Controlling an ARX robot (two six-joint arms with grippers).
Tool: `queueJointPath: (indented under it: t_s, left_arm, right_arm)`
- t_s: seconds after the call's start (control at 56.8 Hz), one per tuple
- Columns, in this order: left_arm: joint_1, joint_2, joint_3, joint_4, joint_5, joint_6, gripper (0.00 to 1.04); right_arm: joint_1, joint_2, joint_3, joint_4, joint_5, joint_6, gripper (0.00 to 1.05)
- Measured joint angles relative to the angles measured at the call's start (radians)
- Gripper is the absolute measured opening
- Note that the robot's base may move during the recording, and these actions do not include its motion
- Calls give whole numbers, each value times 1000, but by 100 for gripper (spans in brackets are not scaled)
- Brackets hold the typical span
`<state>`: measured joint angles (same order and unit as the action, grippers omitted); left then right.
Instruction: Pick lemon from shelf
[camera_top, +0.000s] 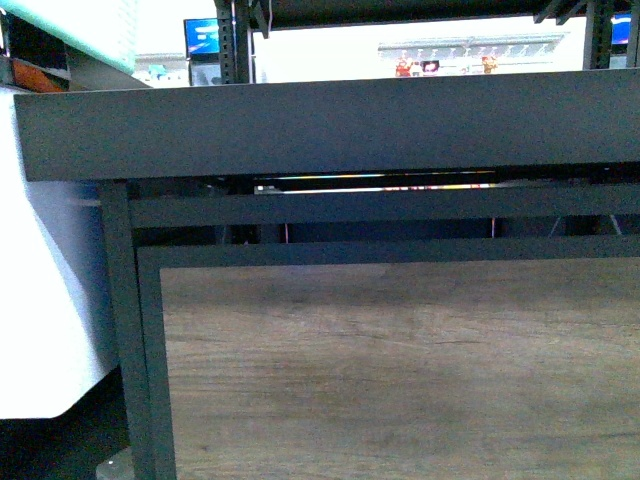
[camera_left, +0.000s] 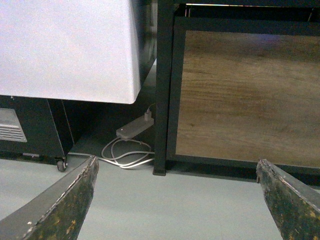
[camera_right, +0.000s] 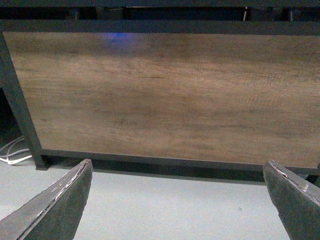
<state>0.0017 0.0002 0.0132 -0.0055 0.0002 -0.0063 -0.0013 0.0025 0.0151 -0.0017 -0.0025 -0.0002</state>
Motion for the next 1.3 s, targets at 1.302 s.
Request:
queueJointPath:
  t_s: [1.302]
  left_arm:
    - [-1,0,0,0,0,0,97]
  right_arm:
    - [0,0,0,0,2,0,102]
